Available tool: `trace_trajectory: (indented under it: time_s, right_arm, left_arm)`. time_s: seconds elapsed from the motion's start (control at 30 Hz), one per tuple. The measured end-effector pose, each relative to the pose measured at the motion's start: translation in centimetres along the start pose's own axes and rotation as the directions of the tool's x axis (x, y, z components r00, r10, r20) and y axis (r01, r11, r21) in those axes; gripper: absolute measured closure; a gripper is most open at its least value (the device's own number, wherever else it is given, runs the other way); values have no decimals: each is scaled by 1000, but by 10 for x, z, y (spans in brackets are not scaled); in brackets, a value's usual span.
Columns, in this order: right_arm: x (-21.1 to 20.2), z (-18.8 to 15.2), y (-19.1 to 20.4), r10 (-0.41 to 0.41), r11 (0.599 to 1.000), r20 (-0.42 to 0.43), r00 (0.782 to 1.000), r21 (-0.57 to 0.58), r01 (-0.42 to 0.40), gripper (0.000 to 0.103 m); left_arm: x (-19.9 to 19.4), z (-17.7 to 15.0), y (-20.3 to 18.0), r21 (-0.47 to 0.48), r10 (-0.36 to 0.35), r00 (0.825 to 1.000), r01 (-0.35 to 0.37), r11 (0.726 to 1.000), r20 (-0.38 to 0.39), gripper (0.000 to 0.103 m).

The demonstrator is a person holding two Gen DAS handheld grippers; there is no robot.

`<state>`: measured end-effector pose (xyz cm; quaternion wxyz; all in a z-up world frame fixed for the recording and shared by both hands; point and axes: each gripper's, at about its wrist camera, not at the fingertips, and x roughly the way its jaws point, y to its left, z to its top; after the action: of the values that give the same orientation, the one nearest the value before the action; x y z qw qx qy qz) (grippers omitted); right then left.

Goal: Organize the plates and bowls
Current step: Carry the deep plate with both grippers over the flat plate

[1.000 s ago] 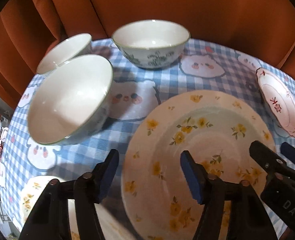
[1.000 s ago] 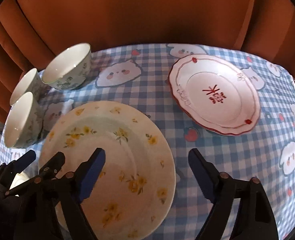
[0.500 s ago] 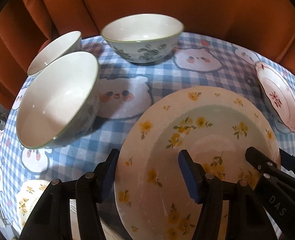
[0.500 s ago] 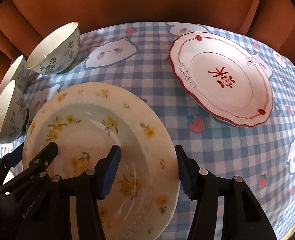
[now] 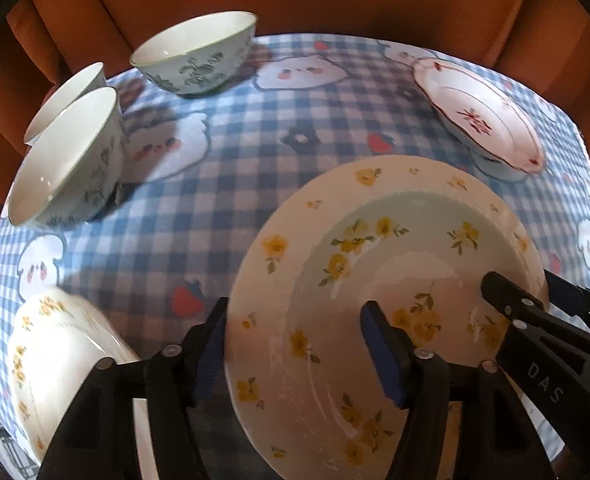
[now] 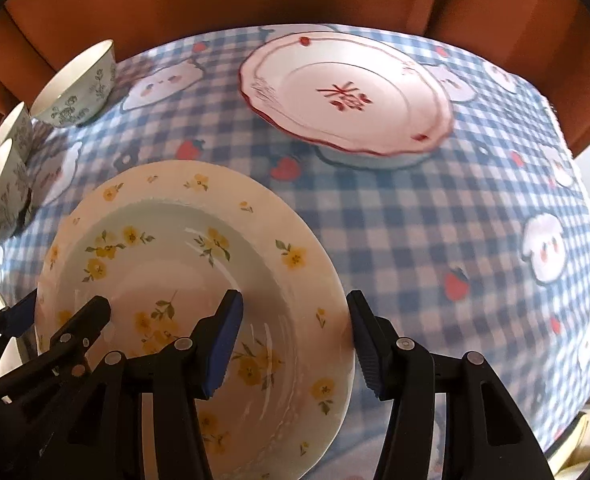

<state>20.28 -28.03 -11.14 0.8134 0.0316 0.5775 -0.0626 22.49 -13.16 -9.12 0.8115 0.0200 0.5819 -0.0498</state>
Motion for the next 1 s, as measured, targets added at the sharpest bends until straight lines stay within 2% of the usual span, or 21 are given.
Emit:
trace_trajectory:
  time_s: [0.07,0.13,0.27,0.4,0.5,0.63,1.0]
  right_arm:
    - [-2,-4,-4,7,1000,8,1000,5,-7,46]
    - [-4,-7,-6,15,1000,15,1000,13,-15,46]
    - [-2,-6,-5,22,1000,11,1000,6,-22,46]
    - [1,-6,-5,37,999,8,999,-13,-37,46]
    - [2,-7,-6,52,998,10,999,-24,-52,45]
    - [2,-6,-5,57,998,-3,998,-38,-57,45]
    - [-1,-9,-13,71,996,-54,996,-48,-73,46]
  left_arm:
    - [-1,-4,-3,7,-6,1000,6,1000,-2,28]
    - [1,-5,-3,9,-7,1000,7,1000,-17,28]
    - [6,-5,2,-43,-8,999,7,999,-35,19]
    - [6,-5,-1,-29,-1,1000,1,1000,-25,19]
    - [5,-5,-3,-35,-1,1000,1,999,-18,25]
    - [4,-3,-2,-75,17,999,-20,997,-31,27]
    - [-1,-6,-17,-78,71,996,-75,994,-54,28]
